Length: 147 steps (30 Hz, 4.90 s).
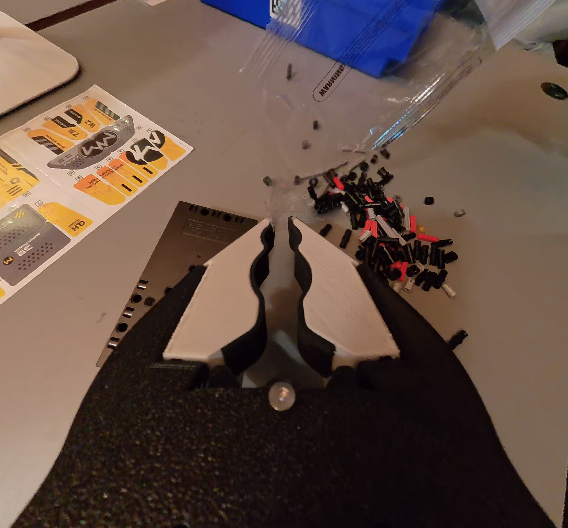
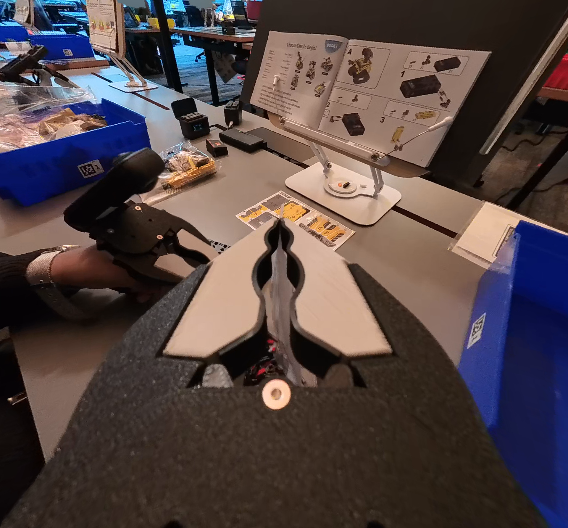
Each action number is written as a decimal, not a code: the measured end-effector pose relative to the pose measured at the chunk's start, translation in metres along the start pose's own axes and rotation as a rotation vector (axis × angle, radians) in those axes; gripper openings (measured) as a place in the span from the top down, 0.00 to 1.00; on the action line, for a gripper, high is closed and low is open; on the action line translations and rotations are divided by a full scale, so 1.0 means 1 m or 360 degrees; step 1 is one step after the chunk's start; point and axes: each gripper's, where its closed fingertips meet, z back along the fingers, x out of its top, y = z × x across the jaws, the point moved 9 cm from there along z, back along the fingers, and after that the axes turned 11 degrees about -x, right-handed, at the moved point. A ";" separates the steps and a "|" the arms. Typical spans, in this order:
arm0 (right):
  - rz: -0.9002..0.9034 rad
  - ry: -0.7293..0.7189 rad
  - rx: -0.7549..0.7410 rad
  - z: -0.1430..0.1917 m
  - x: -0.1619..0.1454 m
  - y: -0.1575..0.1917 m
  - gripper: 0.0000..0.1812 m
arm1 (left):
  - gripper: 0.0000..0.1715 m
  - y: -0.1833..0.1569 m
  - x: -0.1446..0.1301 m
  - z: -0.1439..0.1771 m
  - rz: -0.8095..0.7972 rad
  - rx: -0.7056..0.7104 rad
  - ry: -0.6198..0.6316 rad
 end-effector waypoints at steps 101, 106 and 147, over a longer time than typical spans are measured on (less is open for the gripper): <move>-0.0290 -0.0341 -0.0540 0.057 -0.024 -0.034 1.00 | 0.93 0.003 -0.023 0.129 0.0235 -0.0461 -0.1159; -0.0270 -0.0373 -0.0966 0.078 -0.010 -0.104 1.00 | 0.93 0.007 -0.035 0.136 0.0283 -0.0527 -0.1221; -0.0578 -0.0204 -0.0548 0.044 -0.124 -0.063 0.73 | 0.77 0.039 -0.014 0.042 -0.0322 0.0039 0.0157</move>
